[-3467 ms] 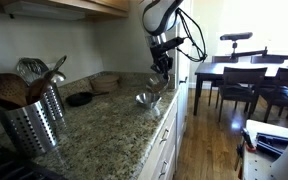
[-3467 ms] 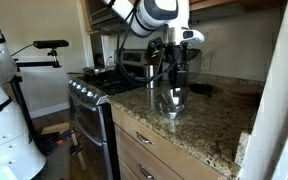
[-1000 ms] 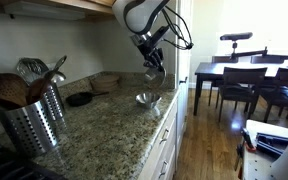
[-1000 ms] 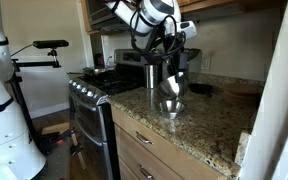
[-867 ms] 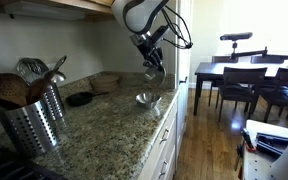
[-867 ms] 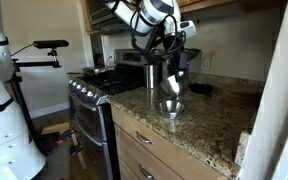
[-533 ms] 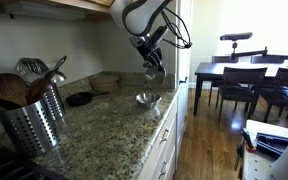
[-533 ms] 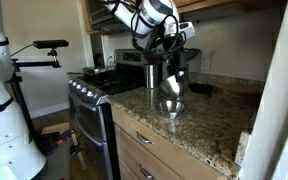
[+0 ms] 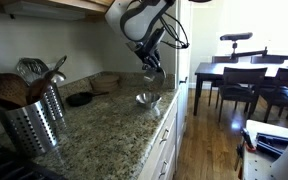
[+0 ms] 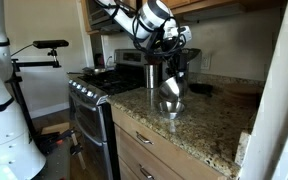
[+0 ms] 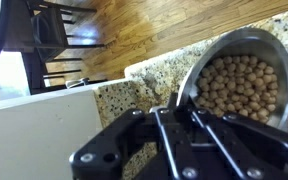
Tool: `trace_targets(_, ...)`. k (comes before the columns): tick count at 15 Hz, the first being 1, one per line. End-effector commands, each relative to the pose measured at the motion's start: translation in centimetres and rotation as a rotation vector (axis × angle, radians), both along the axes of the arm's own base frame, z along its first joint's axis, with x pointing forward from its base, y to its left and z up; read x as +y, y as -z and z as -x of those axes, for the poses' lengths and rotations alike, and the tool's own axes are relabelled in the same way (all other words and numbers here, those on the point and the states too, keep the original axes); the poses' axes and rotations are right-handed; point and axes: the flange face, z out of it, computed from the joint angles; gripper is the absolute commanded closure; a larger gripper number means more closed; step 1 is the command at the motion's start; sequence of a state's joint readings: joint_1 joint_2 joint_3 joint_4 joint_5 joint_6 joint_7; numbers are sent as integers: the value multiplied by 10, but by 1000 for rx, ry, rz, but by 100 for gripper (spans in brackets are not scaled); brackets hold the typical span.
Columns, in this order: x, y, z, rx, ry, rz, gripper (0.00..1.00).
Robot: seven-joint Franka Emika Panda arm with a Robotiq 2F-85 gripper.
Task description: Pour the contents of the left bowl into the right bowl
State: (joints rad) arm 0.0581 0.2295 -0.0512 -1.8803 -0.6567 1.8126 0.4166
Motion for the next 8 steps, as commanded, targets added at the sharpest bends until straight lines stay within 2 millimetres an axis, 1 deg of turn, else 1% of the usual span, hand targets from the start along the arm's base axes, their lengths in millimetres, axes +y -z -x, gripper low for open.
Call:
trace_targets(1, 12, -4, -1, 8, -6, 72, 93)
trace_targets(4, 18, -3, -1, 16, -22, 102, 93)
trace_targets(8, 21, 0, -1, 23, -35, 136, 93)
